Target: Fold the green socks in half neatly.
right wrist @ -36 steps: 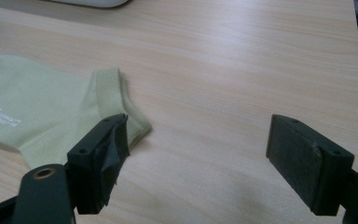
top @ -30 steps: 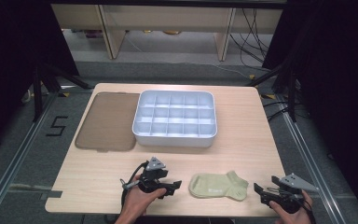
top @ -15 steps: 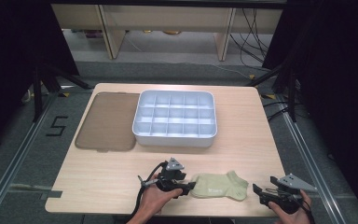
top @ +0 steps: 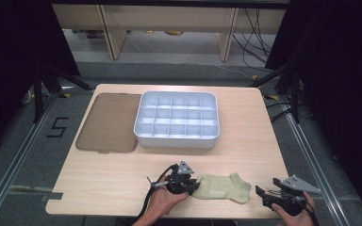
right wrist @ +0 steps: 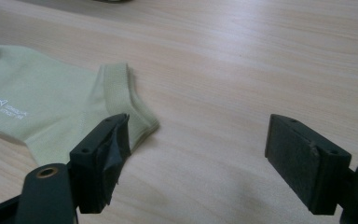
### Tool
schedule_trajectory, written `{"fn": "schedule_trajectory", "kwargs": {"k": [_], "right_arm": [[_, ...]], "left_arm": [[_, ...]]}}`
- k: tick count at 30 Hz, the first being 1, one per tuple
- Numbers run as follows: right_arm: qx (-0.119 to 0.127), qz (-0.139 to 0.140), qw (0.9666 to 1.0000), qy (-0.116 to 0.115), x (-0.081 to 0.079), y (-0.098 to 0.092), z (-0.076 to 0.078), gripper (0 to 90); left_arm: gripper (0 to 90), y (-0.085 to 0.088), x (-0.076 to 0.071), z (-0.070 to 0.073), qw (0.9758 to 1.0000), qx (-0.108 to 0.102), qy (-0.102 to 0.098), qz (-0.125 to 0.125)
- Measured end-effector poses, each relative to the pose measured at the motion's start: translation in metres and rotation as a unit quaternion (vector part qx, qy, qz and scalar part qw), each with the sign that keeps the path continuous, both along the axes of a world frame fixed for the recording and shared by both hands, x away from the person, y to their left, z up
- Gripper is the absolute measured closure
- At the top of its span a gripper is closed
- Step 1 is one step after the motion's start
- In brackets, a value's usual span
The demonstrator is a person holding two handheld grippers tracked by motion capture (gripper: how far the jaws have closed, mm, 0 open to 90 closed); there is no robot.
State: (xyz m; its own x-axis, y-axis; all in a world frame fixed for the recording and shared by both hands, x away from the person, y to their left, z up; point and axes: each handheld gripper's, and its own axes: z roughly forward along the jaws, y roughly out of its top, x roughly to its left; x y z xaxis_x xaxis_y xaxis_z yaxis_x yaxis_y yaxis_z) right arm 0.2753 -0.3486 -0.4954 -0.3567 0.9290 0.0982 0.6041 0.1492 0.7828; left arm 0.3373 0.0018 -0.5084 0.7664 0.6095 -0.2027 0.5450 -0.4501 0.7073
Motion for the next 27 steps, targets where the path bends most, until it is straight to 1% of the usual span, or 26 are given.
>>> {"fn": "schedule_trajectory", "kwargs": {"k": [1,2,3,4,5,6,7,9,10,11,12,13,14,15,16,17,18,19,20,21,22,23,24,25,26,27], "right_arm": [[0.000,0.000,1.0000,0.000,0.000,0.000,0.000,22.7],[-0.012,0.007,0.9999,-0.005,0.001,-0.002,0.000,22.8],[-0.011,0.010,0.9998,-0.009,0.002,-0.003,-0.001,22.8],[-0.009,0.009,0.9999,-0.002,0.001,-0.003,-0.001,22.9],[0.006,-0.007,0.9999,0.009,-0.001,0.001,0.000,22.9],[0.004,-0.004,1.0000,0.001,0.000,0.001,0.001,22.9],[0.004,-0.004,1.0000,0.001,0.000,0.001,0.001,22.9],[0.008,-0.003,0.9999,0.005,-0.001,0.001,0.001,23.0],[0.000,0.007,1.0000,-0.004,0.000,0.000,0.001,23.2],[0.002,0.010,0.9999,-0.007,0.000,0.000,0.001,24.4],[0.009,0.010,0.9998,-0.011,-0.001,0.002,0.002,30.0],[0.009,0.010,0.9998,-0.011,-0.001,0.002,0.002,30.0],[-0.004,0.018,0.9996,-0.020,0.000,0.000,0.002,29.9],[0.017,0.008,0.9998,-0.001,-0.002,0.003,0.002,29.9],[-0.003,0.019,0.9996,-0.019,0.000,0.001,0.002,32.8],[-0.003,0.019,0.9996,-0.019,0.000,0.001,0.002,32.8],[0.011,0.021,0.9996,-0.013,-0.001,0.003,0.002,36.0],[0.011,0.021,0.9996,-0.013,-0.001,0.003,0.002,36.0],[0.007,0.038,0.9991,-0.014,-0.001,0.003,0.004,43.0],[0.007,0.038,0.9991,-0.014,-0.001,0.003,0.004,43.0],[0.012,0.048,0.9986,-0.017,-0.001,0.005,0.005,46.1],[0.023,0.042,0.9987,-0.019,-0.002,0.009,0.006,50.5],[0.023,0.054,0.9979,-0.029,-0.001,0.010,0.007,56.8],[0.017,0.070,0.9964,-0.044,0.002,0.010,0.008,60.8],[0.023,0.082,0.9953,-0.047,0.002,0.014,0.010,66.7],[0.024,0.093,0.9939,-0.054,0.002,0.019,0.012,70.5]], "left_arm": [[80.9,0.001,0.000,0.001,1.0000,0.001,-0.003,0.005],[81.8,0.001,0.000,0.001,1.0000,-0.001,-0.003,0.006],[82.2,0.002,0.000,0.002,1.0000,-0.005,-0.003,0.007],[82.4,0.003,0.000,0.002,1.0000,-0.005,-0.004,0.006],[82.5,0.003,-0.001,0.003,0.9999,-0.006,-0.005,0.009],[82.6,0.005,-0.001,0.003,1.0000,-0.004,-0.005,0.007],[82.6,0.006,-0.001,0.004,1.0000,-0.006,-0.004,0.007],[82.7,0.007,-0.002,0.006,0.9998,-0.016,-0.002,0.015],[82.7,0.008,-0.003,0.007,0.9995,-0.023,0.001,0.020],[82.8,0.008,-0.003,0.008,0.9996,-0.021,-0.005,0.019],[82.8,0.009,-0.003,0.010,0.9996,-0.021,-0.007,0.017],[82.8,0.008,-0.004,0.011,0.9992,-0.028,-0.008,0.027],[82.9,0.009,-0.003,0.012,0.9995,-0.024,-0.010,0.018],[82.9,0.009,-0.004,0.013,0.9994,-0.026,-0.010,0.020],[82.9,0.009,-0.005,0.015,0.9993,-0.029,-0.013,0.022],[82.9,0.009,-0.005,0.015,0.9993,-0.029,-0.013,0.022],[82.9,0.011,-0.005,0.015,0.9995,-0.025,-0.014,0.017],[82.9,0.013,-0.005,0.016,0.9995,-0.025,-0.012,0.018],[82.9,0.015,-0.005,0.016,0.9994,-0.026,-0.012,0.021],[82.9,0.018,-0.005,0.016,0.9995,-0.025,-0.009,0.020],[82.9,0.020,-0.005,0.016,0.9991,-0.032,-0.010,0.028],[82.9,0.024,-0.005,0.016,0.9990,-0.031,-0.009,0.031],[82.9,0.026,-0.005,0.016,0.9989,-0.035,-0.009,0.032],[82.9,0.030,-0.006,0.018,0.9989,-0.032,-0.008,0.033],[82.9,0.033,-0.007,0.018,0.9986,-0.038,-0.008,0.037],[82.8,0.037,-0.007,0.019,0.9988,-0.034,-0.009,0.033]]}}
